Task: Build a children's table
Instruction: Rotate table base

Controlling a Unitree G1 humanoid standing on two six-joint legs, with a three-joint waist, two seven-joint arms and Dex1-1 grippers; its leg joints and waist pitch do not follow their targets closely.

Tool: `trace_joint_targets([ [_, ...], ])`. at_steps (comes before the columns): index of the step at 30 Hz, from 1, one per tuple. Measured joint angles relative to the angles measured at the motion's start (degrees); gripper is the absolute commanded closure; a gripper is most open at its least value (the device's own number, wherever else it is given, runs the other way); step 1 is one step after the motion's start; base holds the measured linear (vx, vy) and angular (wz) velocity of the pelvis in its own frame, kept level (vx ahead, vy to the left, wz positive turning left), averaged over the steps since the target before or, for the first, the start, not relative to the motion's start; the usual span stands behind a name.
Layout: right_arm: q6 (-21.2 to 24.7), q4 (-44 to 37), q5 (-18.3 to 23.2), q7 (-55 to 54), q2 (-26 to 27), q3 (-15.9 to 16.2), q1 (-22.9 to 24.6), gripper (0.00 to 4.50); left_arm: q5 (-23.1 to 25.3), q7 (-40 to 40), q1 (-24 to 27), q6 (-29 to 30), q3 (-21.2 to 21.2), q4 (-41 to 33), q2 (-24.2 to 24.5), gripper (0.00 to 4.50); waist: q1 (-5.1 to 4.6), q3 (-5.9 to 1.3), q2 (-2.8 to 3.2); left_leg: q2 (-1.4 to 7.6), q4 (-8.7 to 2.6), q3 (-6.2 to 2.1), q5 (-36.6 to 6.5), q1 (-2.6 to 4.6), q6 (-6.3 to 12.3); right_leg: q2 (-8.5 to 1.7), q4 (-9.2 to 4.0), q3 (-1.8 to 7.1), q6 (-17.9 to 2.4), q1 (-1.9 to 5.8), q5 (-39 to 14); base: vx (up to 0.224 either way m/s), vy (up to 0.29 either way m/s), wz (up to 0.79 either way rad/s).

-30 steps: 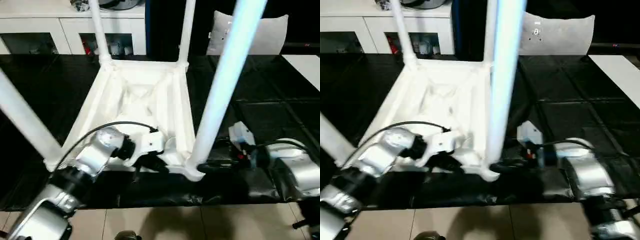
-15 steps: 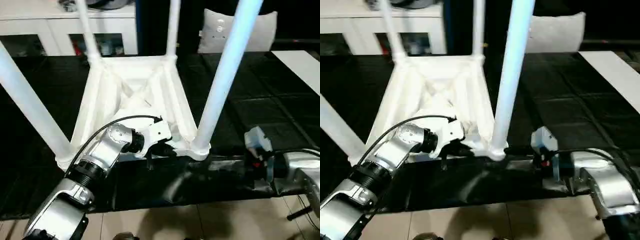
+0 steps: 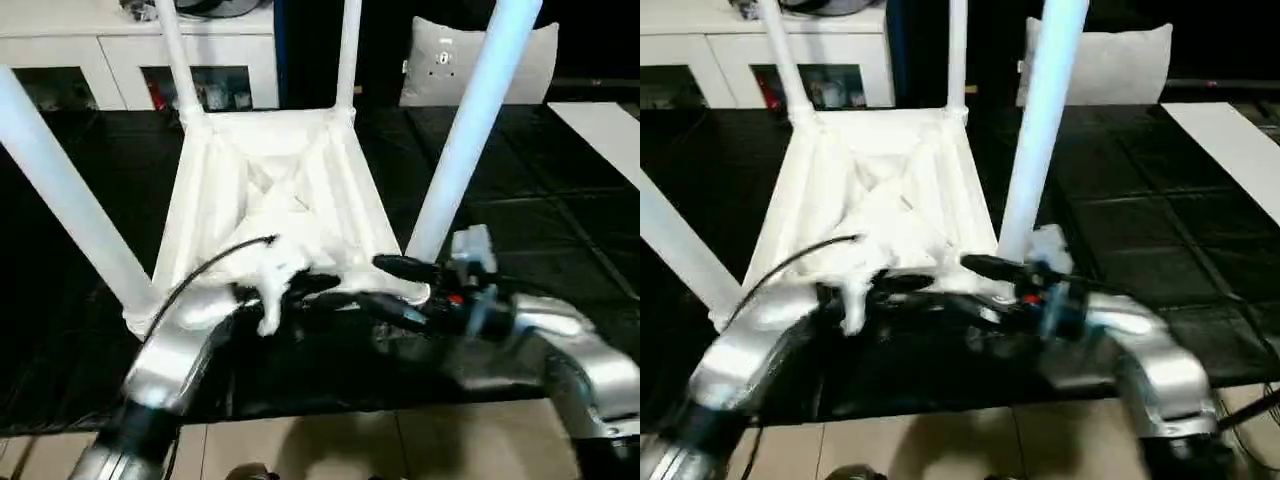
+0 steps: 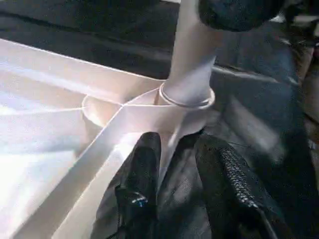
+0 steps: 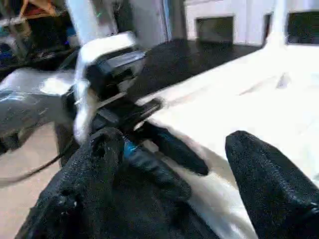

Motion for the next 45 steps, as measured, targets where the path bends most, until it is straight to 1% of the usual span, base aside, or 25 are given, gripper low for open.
trace_joint_targets([
  [2,0.0,0.9,-0.9,-4.6,2.8,-0.5,-1.3,0.91,-1.1,0.8,4.4,1.4,0.8,-4.5,0.6,2.63,-0.90,0.03,-0.05,-0.01,-0.04,0.00,0.0,0.10,-0.03,0.00,-0.02,0.02,0.0,0.09,0.0,0.000,0.000,0.00],
  [3,0.0,1.1,-1.1,-6.3,3.7,-0.9,-1.7,0.91,-1.6,0.8,6.0,1.8,0.8,-5.8,0.9,2.63,-1.21,0.07,-0.10,-0.02,-0.04,0.00,0.0,0.09,-0.03,0.00,-0.02,0.01,0.0,0.10,0.0,0.000,0.000,0.00],
  [5,-0.8,2.0,-2.6,-10.4,5.2,-1.6,-2.2,0.91,-2.8,0.9,9.0,2.8,1.3,-8.1,1.7,2.32,-1.45,0.15,-0.13,-0.02,-0.06,-0.01,0.0,0.13,-0.05,0.00,-0.04,0.00,0.0,0.13,0.0,0.000,0.000,0.00],
  [7,-1.6,3.6,-3.4,-13.5,5.5,-2.6,-2.7,0.91,-3.3,0.6,11.1,3.4,1.8,-10.2,3.3,2.27,-1.66,0.22,-0.07,-0.05,-0.06,-0.02,0.0,0.17,-0.05,0.01,-0.06,0.05,0.0,0.19,0.0,0.000,0.000,0.00],
  [10,-2.9,5.7,-4.8,-17.1,5.5,-4.9,-3.2,0.91,-4.8,-0.3,13.3,5.0,3.0,-12.5,5.1,1.94,-1.94,0.50,0.10,-0.11,-0.06,-0.02,0.0,0.22,-0.04,0.00,-0.12,0.11,0.0,0.31,0.0,0.000,0.000,0.00],
  [12,-4.2,7.5,-5.5,-19.9,5.7,-6.2,-4.1,0.91,-6.7,-2.1,16.1,7.0,3.3,-16.3,8.0,1.88,-2.59,0.66,-0.02,-0.11,-0.12,-0.03,0.0,0.22,-0.03,0.01,-0.11,0.14,0.0,0.28,0.0,0.000,0.000,0.00],
  [13,-4.8,8.8,-5.9,-21.5,5.7,-6.9,-4.9,0.91,-7.6,-3.4,17.5,7.7,3.6,-17.8,9.7,1.84,-2.74,0.71,-0.08,-0.12,-0.17,-0.02,0.0,0.22,-0.04,0.01,-0.10,0.16,0.0,0.24,0.0,0.000,0.000,0.00],
  [14,-5.5,10.7,-6.6,-23.5,5.7,-8.0,-6.3,0.91,-8.5,-5.6,19.7,8.6,3.6,-19.5,13.3,1.73,-2.85,0.77,-0.11,-0.12,-0.27,-0.02,0.0,0.22,-0.05,0.04,-0.10,0.19,0.0,0.19,0.0,0.000,0.000,0.00],
  [15,-6.1,11.8,-7.1,-24.9,5.4,-9.2,-6.9,0.91,-9.1,-6.8,20.9,9.2,4.1,-20.0,14.8,1.60,-2.94,0.83,-0.09,-0.15,-0.33,-0.01,0.0,0.23,-0.05,0.04,-0.11,0.22,0.0,0.16,0.0,0.000,0.000,0.00],
  [17,-7.3,14.2,-8.2,-27.2,4.8,-11.1,-8.1,0.91,-9.8,-9.2,23.2,9.9,4.8,-20.1,17.6,1.44,-2.59,0.97,0.05,-0.22,-0.44,-0.01,0.0,0.21,-0.05,0.00,-0.11,0.23,0.1,0.10,-0.1,0.000,0.000,0.00],
  [18,-8.0,15.1,-8.6,-27.8,4.6,-11.5,-8.5,0.91,-9.9,-10.2,23.8,9.9,4.8,-19.9,18.5,1.44,-2.57,1.01,0.09,-0.24,-0.49,-0.01,0.0,0.22,-0.05,-0.01,-0.11,0.24,0.1,0.09,-0.1,0.000,0.000,0.00],
  [19,-8.4,15.8,-8.9,-28.3,4.3,-11.7,-8.8,0.91,-9.9,-11.3,24.0,9.6,4.9,-19.5,19.6,1.28,-2.60,1.04,0.08,-0.24,-0.52,-0.01,0.0,0.22,-0.05,0.00,-0.12,0.25,0.1,0.08,-0.1,0.000,0.000,0.00],
  [21,-9.8,18.5,-9.1,-28.8,3.4,-12.1,-10.2,0.91,-10.0,-14.4,25.1,7.6,6.5,-16.4,22.8,1.08,-2.88,1.16,0.12,-0.28,-0.60,0.00,0.0,0.26,-0.08,0.01,-0.12,0.31,0.1,0.06,-0.1,0.000,0.000,0.00],
  [23,-10.3,19.8,-9.6,-29.2,2.0,-13.6,-10.3,0.91,-9.9,-16.7,25.7,4.4,8.8,-10.8,24.6,1.05,-2.81,1.24,0.11,-0.32,-0.68,0.00,0.0,0.27,-0.08,0.01,-0.13,0.33,0.1,0.02,-0.1,0.000,0.000,0.00],
  [24,-10.3,20.1,-9.6,-28.8,1.3,-13.7,-10.2,0.91,-9.9,-17.9,25.4,2.2,9.9,-8.0,24.9,0.97,-2.83,1.25,0.09,-0.33,-0.71,0.01,0.0,0.31,-0.08,0.01,-0.14,0.35,0.1,0.03,-0.1,0.000,0.000,0.00],
  [25,-10.3,20.1,-9.6,-28.1,0.8,-13.7,-10.1,0.91,-9.9,-18.5,24.8,0.1,10.9,-5.4,25.2,0.72,-2.91,1.28,0.04,-0.35,-0.78,0.01,0.0,0.33,-0.10,0.02,-0.14,0.39,0.1,0.04,-0.1,0.000,0.000,0.00],
  [27,-10.2,19.1,-9.5,-26.1,0.6,-13.1,-9.0,0.91,-9.9,-18.8,24.3,-3.2,13.5,-1.3,26.3,0.65,-3.20,1.37,-0.15,-0.35,-0.97,0.01,0.1,0.33,-0.18,0.07,-0.14,0.42,0.0,0.10,-0.2,0.000,0.000,0.00],
  [29,-10.0,18.3,-9.4,-23.9,0.5,-12.0,-7.1,0.91,-9.9,-18.0,25.6,-4.4,16.3,-0.4,27.4,0.58,-4.03,1.42,-0.32,-0.34,-1.05,0.01,0.1,0.36,-0.19,0.11,-0.13,0.45,0.0,0.10,-0.2,0.000,0.000,0.00],
  [30,-9.7,18.2,-9.4,-22.9,0.3,-11.5,-6.2,0.74,-9.9,-17.7,25.7,-4.4,16.9,-0.2,27.6,0.55,-4.21,1.42,-0.32,-0.34,-1.06,0.01,0.1,0.34,-0.19,0.11,-0.13,0.46,0.0,0.07,-0.3,0.000,0.000,0.00],
  [32,-9.7,17.4,-9.3,-19.6,-0.2,-8.8,-3.7,0.56,-11.3,-17.4,25.0,-4.4,19.6,0.3,27.6,0.31,-4.27,1.50,-0.44,-0.33,-1.08,0.01,0.1,0.33,-0.19,0.13,-0.13,0.46,0.0,0.04,-0.3,0.000,0.000,0.00],
  [35,-8.8,17.0,-8.7,-16.9,0.3,-6.1,-3.0,0.30,-14.2,-17.8,21.8,-4.2,21.7,0.3,27.6,0.10,-4.19,1.51,-0.42,-0.35,-1.06,0.03,0.1,0.34,-0.19,0.13,-0.12,0.52,0.0,0.05,-0.3,0.000,0.000,0.00],
  [39,-9.7,16.2,-9.6,-16.7,1.2,-3.7,-1.9,0.05,-16.9,-18.0,17.7,-3.3,21.8,0.0,26.6,0.00,-3.89,1.48,-0.47,-0.35,-1.05,0.08,0.1,0.34,-0.19,0.12,-0.07,0.58,0.0,0.04,-0.3,0.000,0.000,0.00],
  [41,-9.8,16.3,-10.6,-17.3,2.0,-3.3,-1.9,0.05,-18.3,-17.1,14.9,-1.3,21.1,-1.3,25.2,0.00,-3.63,1.47,-0.48,-0.35,-1.05,0.13,0.1,0.34,-0.22,0.11,-0.03,0.61,-0.1,0.01,-0.2,0.000,0.000,0.00],
  [43,-10.9,17.2,-12.4,-18.8,2.4,-2.4,-2.1,0.05,-19.0,-15.8,11.8,0.2,19.8,-3.4,23.4,0.00,-3.36,1.44,-0.54,-0.35,-1.04,0.18,0.1,0.39,-0.25,0.11,0.04,0.66,-0.2,0.02,-0.2,0.000,0.000,0.00],
  [45,-10.4,18.8,-14.7,-21.0,2.7,-0.8,-3.1,0.05,-18.7,-13.8,8.4,0.9,17.4,-4.7,21.2,0.00,-3.21,1.41,-0.57,-0.35,-1.04,0.21,0.2,0.47,-0.33,0.11,0.07,0.70,-0.2,0.03,-0.2,0.000,0.000,0.00],
])
